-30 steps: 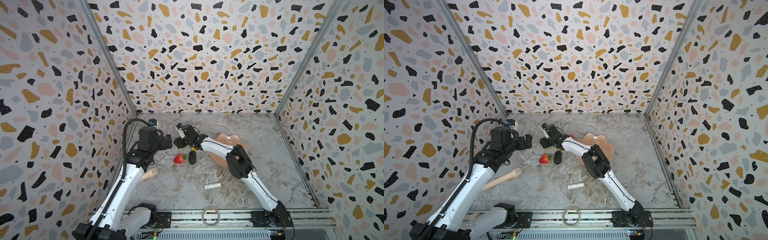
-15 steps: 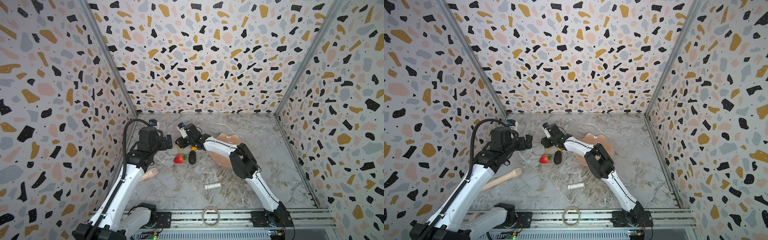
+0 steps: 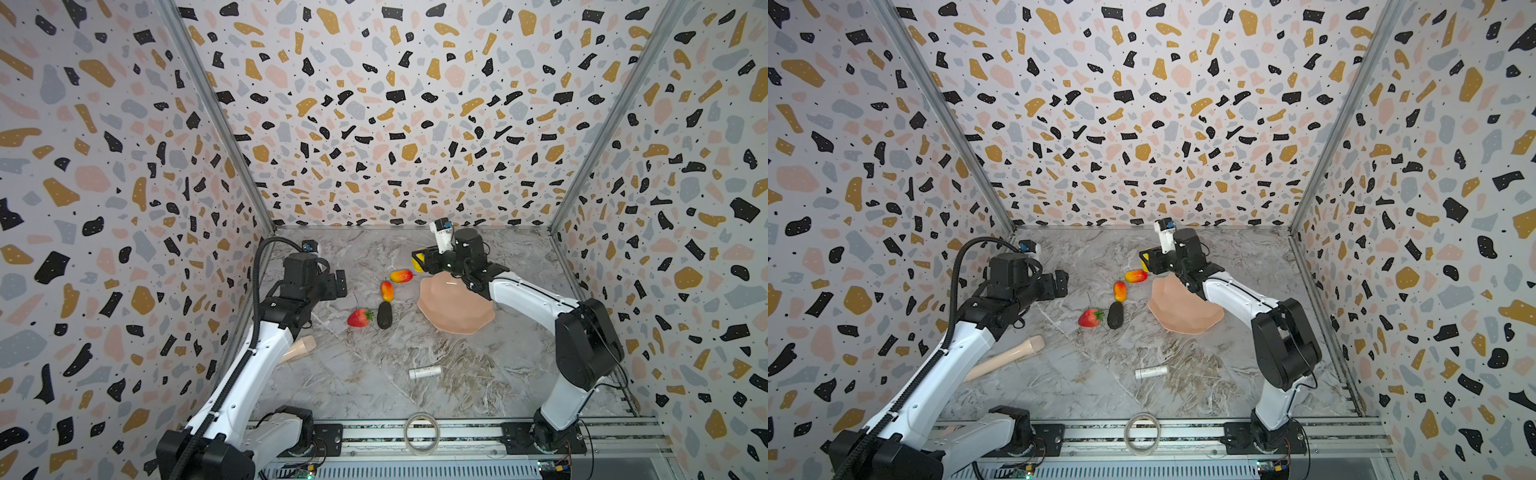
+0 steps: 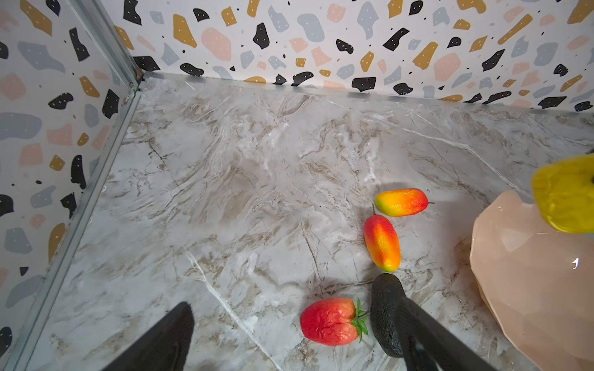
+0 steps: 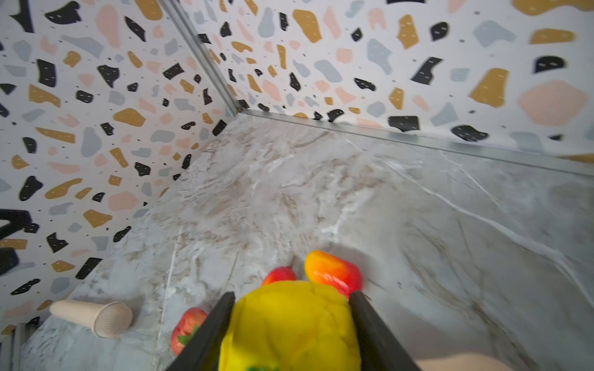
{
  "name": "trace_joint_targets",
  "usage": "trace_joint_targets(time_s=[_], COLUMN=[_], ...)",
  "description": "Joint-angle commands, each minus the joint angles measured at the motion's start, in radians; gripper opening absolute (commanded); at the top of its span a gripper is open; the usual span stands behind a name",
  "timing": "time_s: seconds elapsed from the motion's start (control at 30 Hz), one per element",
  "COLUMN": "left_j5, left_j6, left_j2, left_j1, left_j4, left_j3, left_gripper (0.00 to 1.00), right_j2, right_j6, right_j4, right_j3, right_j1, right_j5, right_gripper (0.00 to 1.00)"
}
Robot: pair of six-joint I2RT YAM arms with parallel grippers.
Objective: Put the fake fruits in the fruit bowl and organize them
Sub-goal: 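Carry the lemon with the right gripper and lower it into the bowl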
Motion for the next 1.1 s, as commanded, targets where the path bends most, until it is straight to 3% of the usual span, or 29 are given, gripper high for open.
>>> trace_joint_targets(time_s=[0.0, 0.27, 0.77, 0.87, 1.07], left_j5=[0.006, 0.007, -0.001, 0.006, 0.002], left_j6=[-0.018, -0.027, -0.038, -0.040, -0.038], left_j2=[-0.008, 0.003, 0.009, 0.018, 0.016], left_j1=[-0.002, -0.002, -0.021, -0.024, -0.027], left_j4=[0.048, 0.072, 0.069, 0.075, 0.076], left_j3=[-0.012, -0.017, -0.003, -0.001, -0.003], left_gripper=[1.00, 1.00, 0.99, 1.00, 1.00], right_j2=[-0.070, -0.102, 0.039, 0.049, 0.031], right_j6=[-0.045, -0.052, -0.057, -0.058, -0.061], right_j4=[-0.029, 0.027, 0.139, 0.151, 0.141], right_j3=[-0.095, -0.267, -0.338, -0.352, -0.354], right_j1=[-0.029, -0.114, -0.139, -0.140, -0.141], right_j5=[0.023, 0.057, 0.105, 0.103, 0.104], right_gripper=[0.30, 0.29, 0.33, 0.38, 0.63])
